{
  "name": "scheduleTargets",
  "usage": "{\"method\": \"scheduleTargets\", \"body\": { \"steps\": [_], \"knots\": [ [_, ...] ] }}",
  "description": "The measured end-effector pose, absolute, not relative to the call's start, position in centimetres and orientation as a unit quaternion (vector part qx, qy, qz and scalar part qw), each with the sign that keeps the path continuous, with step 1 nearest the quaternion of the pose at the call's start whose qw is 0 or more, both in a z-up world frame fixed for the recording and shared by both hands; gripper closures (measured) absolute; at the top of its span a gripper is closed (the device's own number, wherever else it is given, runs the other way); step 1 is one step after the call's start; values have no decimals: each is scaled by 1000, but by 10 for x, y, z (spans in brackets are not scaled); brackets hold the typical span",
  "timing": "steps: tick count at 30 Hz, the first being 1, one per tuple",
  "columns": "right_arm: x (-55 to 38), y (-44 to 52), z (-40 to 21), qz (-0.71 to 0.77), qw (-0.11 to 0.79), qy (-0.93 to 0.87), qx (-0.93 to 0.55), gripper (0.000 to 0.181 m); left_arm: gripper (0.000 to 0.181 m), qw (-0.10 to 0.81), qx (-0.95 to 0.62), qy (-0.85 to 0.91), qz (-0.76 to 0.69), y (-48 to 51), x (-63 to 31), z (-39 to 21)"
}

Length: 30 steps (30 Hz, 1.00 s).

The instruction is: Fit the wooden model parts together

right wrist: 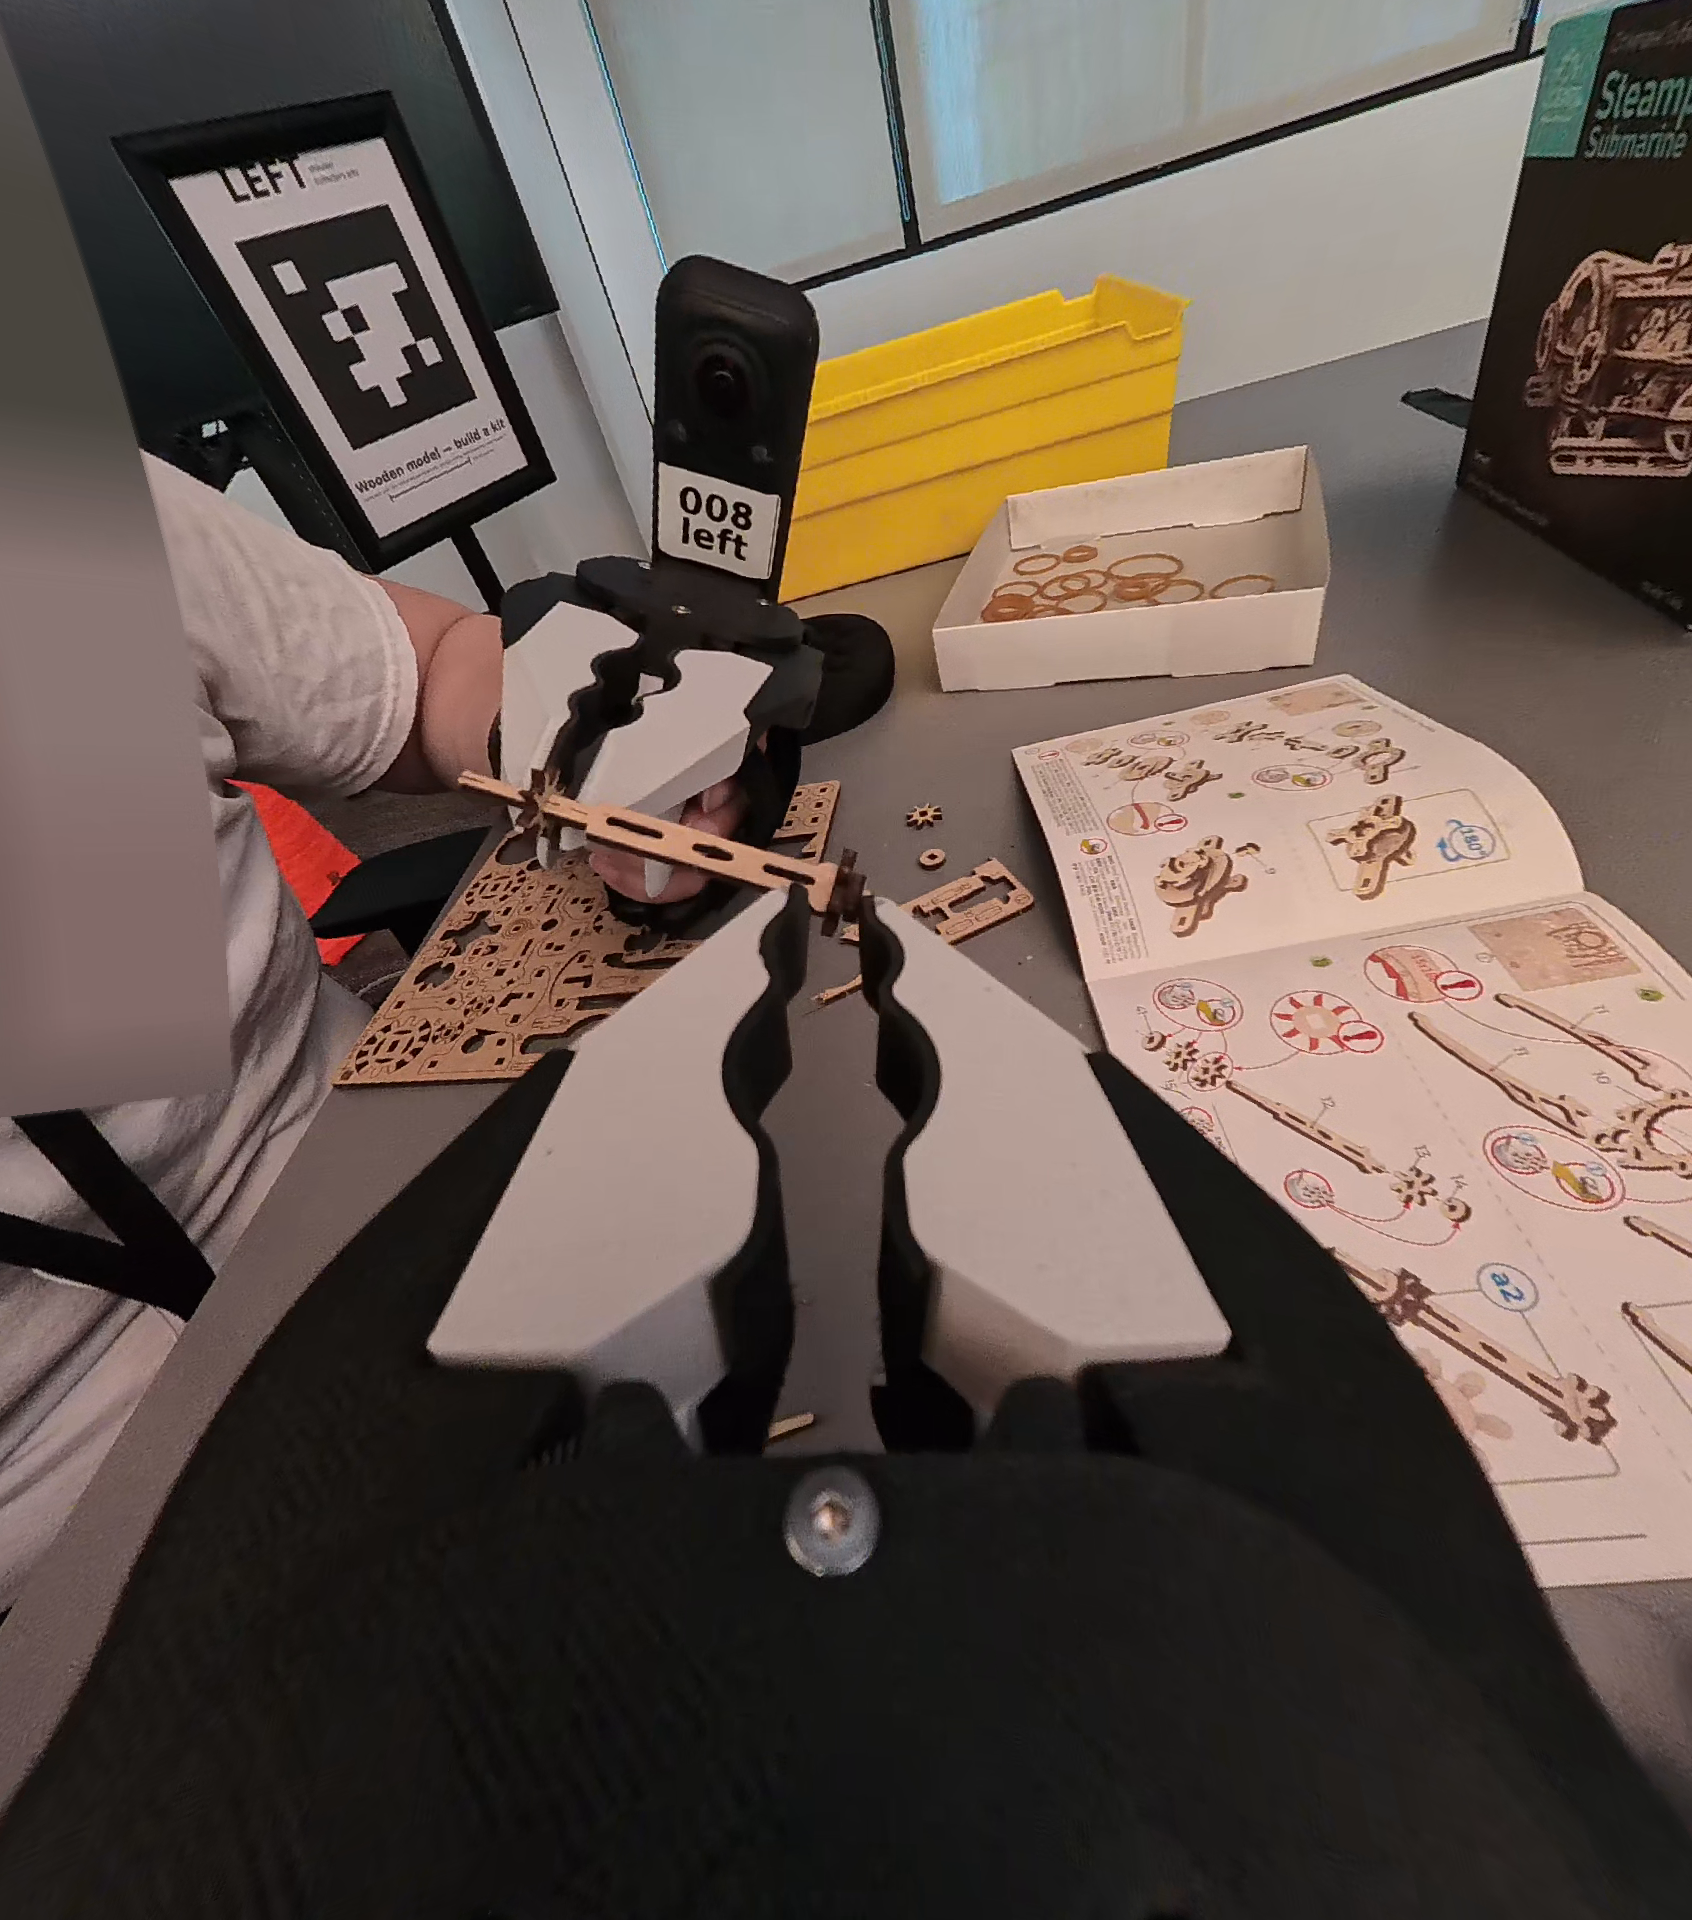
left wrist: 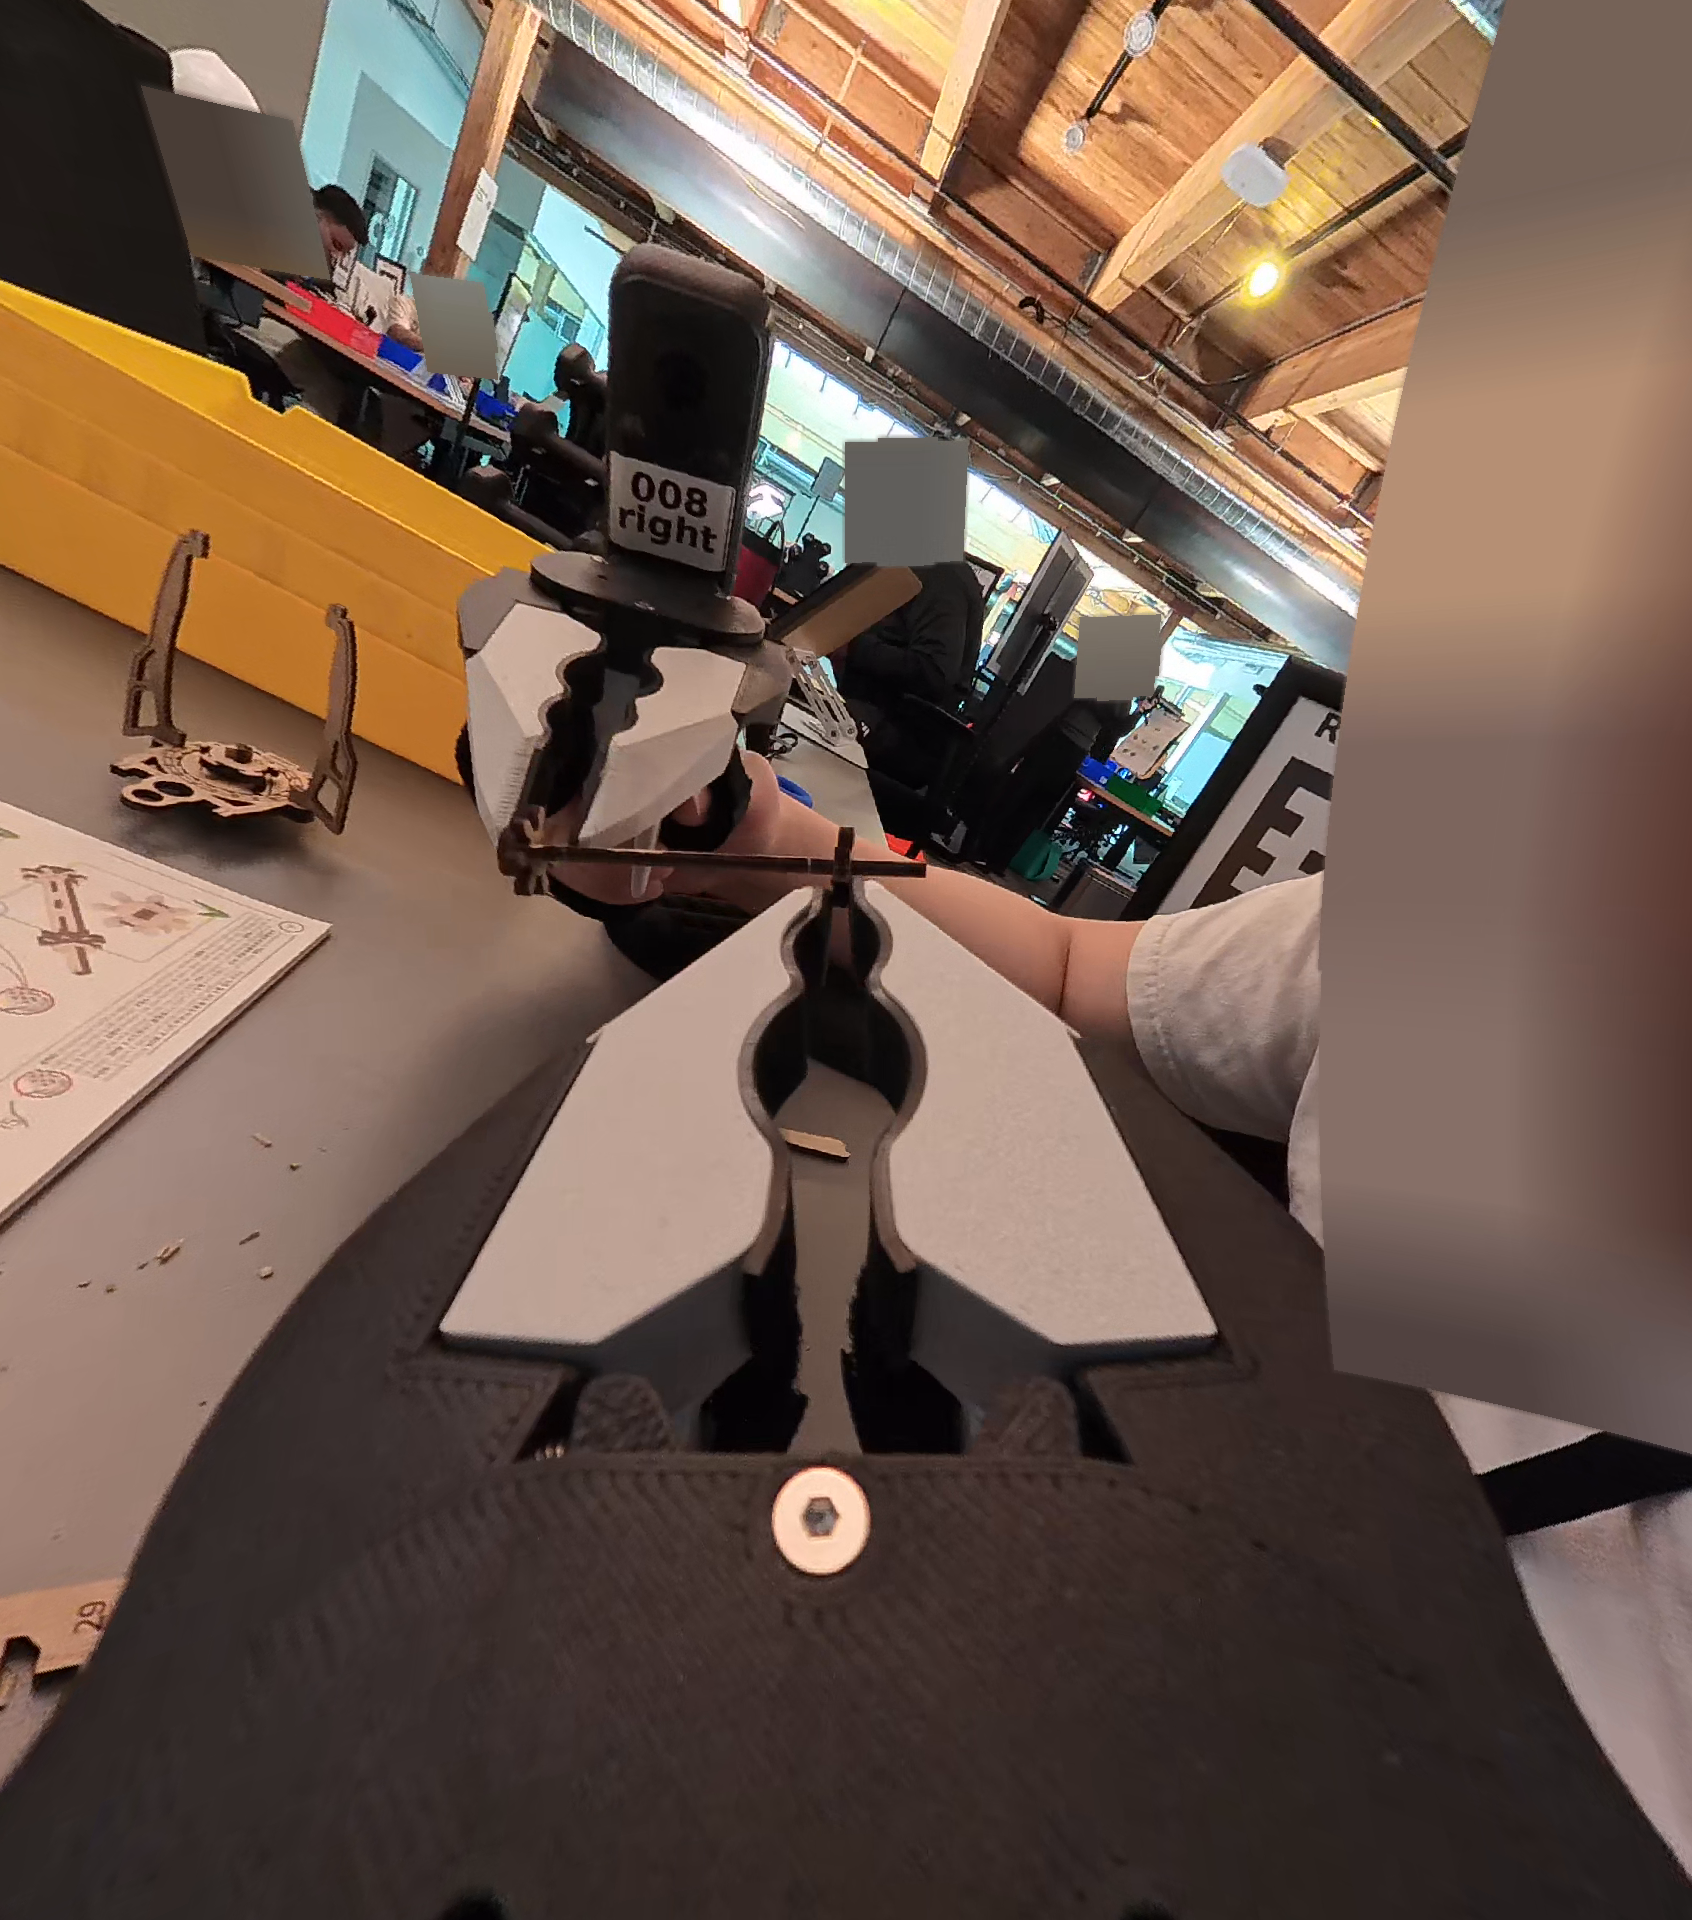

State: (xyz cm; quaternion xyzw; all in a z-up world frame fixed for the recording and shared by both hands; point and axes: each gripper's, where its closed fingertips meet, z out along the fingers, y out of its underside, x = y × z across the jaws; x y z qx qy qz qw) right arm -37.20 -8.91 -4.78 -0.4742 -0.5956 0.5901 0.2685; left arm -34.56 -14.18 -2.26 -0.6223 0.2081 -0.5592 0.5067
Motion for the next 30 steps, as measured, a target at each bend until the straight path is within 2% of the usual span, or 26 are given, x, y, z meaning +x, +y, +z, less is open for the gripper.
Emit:
{"method": "scheduleTargets", "body": {
  "steps": [20,30],
  "knots": [
    [-372,-86,-50,598,248,-585,-489,175,166,510,-641,185,-543,-132,-351,-27],
    [-373,-80,-52,597,245,-576,-502,176,158,549,-660,205,-471,-128,-356,-31]
  ]
}}
